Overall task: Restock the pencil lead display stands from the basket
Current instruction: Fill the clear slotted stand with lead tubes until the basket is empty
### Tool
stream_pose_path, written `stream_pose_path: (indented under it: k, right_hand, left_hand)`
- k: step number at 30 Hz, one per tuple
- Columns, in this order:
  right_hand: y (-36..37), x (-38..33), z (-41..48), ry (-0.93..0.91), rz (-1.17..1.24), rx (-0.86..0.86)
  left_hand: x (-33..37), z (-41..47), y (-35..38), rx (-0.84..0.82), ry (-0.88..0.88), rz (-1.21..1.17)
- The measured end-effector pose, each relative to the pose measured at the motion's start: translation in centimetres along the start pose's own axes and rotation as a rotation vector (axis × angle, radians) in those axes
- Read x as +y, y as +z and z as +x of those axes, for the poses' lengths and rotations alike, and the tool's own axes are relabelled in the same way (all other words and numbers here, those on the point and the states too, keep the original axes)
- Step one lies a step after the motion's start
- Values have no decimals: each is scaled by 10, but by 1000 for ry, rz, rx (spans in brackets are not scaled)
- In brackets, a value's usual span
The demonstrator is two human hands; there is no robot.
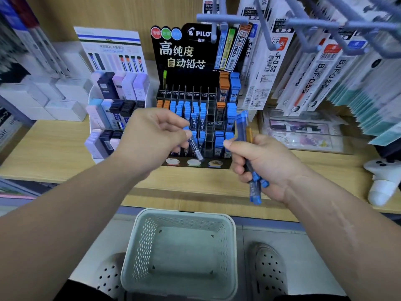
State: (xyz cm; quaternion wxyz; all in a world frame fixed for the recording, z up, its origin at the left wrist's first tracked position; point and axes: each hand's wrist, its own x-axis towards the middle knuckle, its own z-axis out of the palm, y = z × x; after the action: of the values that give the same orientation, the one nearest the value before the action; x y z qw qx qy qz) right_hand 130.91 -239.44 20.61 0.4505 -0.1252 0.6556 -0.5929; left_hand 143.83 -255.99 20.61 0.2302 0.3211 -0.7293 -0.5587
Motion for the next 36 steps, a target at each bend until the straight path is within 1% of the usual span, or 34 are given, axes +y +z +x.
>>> stream_pose_path:
  k: [3,6,7,9,11,13,16,19,22,25,27,31,33,36]
  right_hand:
    - [-12,-5,3,-12,22,39]
    - [-20,-7,5,-23,40,59]
    - [-21,-6,6,-24,35,63]
    - [-24,-6,6,-27,12,69]
    - [-26,-6,5,-30,-6,68]
    - [-28,-6,5,-29,-7,64]
    - [-30,-5,5,-18,-15,60]
    - [-32,-4,5,-10,-20,49]
    - [-32,-2,4,-7,-21,46]
    - [-29,-1,2,11,-7,28]
    - [-27,-1,2,35,19,-9]
    - [-24,-1,-3,101,92,-128]
    - [-23,-1,-4,113,90,-186]
    - [-21,-1,-5,117,69,-226]
  left_hand:
    - [-6,3,3,-69,126,228]
    - [-14,2,15,-49,320,432]
    - [-16,4,18,-43,373,471]
    - [-18,7,21,-54,424,520]
    - [-17,10,22,-73,440,539]
    - [-14,13,22,-78,415,533]
    - [-12,17,20,-46,364,487]
    - [-13,19,18,-26,366,469]
    - [-15,18,21,-80,477,583]
    - [-23,18,26,-84,612,653]
    - [-28,18,28,-58,633,673]
    - [-32,17,32,-24,614,755]
    - [-32,18,33,-18,598,784]
    - [-30,19,33,-9,584,811]
